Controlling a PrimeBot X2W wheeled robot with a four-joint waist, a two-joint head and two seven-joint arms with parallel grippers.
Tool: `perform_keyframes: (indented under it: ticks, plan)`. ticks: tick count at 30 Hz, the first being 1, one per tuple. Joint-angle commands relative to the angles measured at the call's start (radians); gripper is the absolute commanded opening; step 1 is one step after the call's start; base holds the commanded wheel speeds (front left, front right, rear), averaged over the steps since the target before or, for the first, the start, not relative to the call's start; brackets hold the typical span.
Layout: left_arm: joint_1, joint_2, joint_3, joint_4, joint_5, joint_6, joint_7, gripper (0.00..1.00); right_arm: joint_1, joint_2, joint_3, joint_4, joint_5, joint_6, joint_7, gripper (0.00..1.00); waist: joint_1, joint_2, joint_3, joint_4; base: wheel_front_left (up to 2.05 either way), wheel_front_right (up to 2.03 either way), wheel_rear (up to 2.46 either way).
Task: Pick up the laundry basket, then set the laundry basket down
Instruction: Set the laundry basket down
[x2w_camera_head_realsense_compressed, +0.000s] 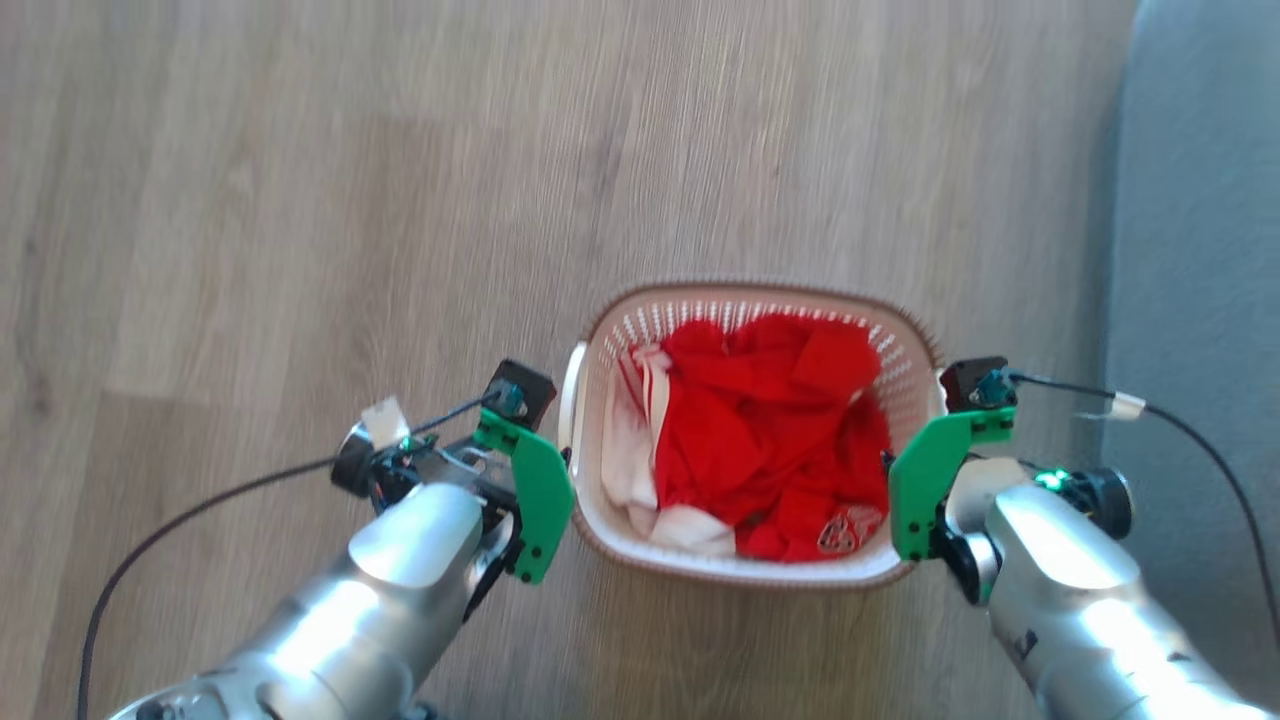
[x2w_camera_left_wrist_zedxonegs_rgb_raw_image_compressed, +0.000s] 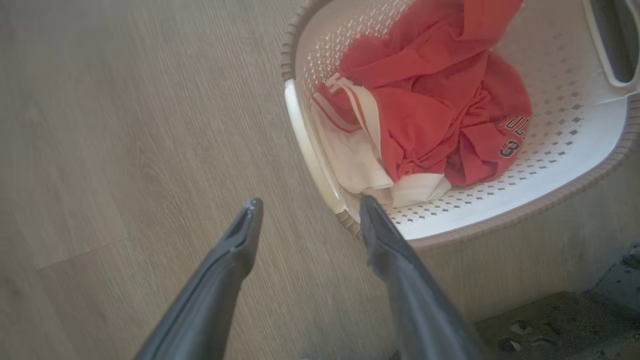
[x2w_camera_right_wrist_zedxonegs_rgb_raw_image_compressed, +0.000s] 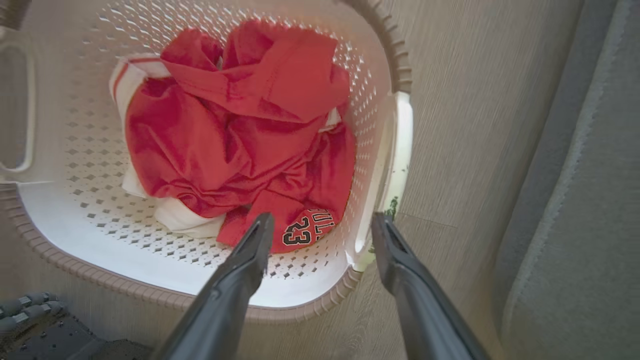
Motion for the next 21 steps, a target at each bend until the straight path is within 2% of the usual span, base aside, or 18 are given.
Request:
perform_keyframes:
  ticks: [1,8,13,15,18,21]
  plan:
    - [-0.003,0.017,0.010,0.003,-0.006,0.008,-0.037,1.00,0.028,0.020,0.029,-0.033,0.022,0.007,-0.040,1.00,0.0001,-0.0001,-0.114,-0.014,0.00,0.00,0.00]
    - [0.032,0.017,0.031,0.039,-0.027,0.030,-0.189,1.00,0.084,0.020,0.059,-0.073,0.103,0.007,-0.230,1.00,0.0001,-0.0001,-0.269,-0.015,0.00,0.00,0.00]
    - [0.027,0.017,0.059,0.034,-0.016,0.053,-0.237,1.00,0.097,0.020,0.063,-0.093,0.142,0.007,-0.335,1.00,0.0001,-0.0001,-0.335,-0.024,0.00,0.00,0.00]
    - [0.013,0.031,0.102,-0.023,0.009,0.079,-0.241,1.00,0.102,0.020,0.058,-0.109,0.157,0.007,-0.364,1.00,0.0001,-0.0001,-0.362,-0.027,0.00,0.00,0.00]
    - [0.030,0.083,0.205,-0.183,0.094,0.137,-0.241,1.00,0.109,0.020,0.041,-0.147,0.165,0.007,-0.383,1.00,0.0001,-0.0001,-0.395,-0.031,0.00,0.00,0.00]
    - [0.086,0.137,0.330,-0.360,0.203,0.186,-0.241,1.00,0.122,0.020,-0.031,-0.253,0.131,0.007,-0.386,1.00,0.0001,-0.0001,-0.417,-0.039,0.00,0.00,0.00]
